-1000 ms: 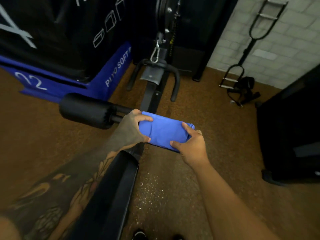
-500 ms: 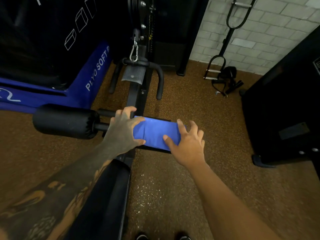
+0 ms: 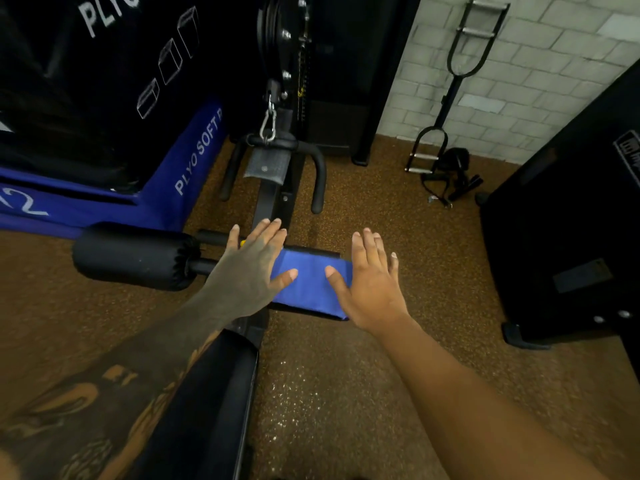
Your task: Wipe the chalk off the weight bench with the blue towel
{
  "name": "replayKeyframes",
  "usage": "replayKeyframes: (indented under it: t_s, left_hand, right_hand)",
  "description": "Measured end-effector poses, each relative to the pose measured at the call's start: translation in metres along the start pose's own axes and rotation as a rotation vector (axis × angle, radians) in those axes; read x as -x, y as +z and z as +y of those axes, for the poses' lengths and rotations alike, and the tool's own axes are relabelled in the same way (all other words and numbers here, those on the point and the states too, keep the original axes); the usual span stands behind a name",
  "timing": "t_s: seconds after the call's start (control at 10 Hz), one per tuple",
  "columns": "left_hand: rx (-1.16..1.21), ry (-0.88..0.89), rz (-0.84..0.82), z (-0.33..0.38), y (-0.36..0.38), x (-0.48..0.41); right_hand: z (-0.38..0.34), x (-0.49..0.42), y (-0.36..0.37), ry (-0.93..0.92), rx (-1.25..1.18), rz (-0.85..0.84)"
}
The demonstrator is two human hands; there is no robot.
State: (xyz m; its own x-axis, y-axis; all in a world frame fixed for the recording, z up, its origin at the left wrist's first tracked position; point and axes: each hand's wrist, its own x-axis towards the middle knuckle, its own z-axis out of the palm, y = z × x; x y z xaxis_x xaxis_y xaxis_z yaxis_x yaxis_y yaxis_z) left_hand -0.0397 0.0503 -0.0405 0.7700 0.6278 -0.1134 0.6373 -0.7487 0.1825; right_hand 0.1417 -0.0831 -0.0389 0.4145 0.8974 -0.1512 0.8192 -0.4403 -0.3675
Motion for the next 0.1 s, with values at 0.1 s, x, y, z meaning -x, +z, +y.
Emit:
replayKeyframes:
  t_s: [0.1]
  left_hand:
    - [-0.078, 0.034, 0.151, 0.0116, -0.0508, -0.0027]
  right_hand:
    - [-0.0089, -0.0099, -0.0568, -0.124, 0.045, 0.104]
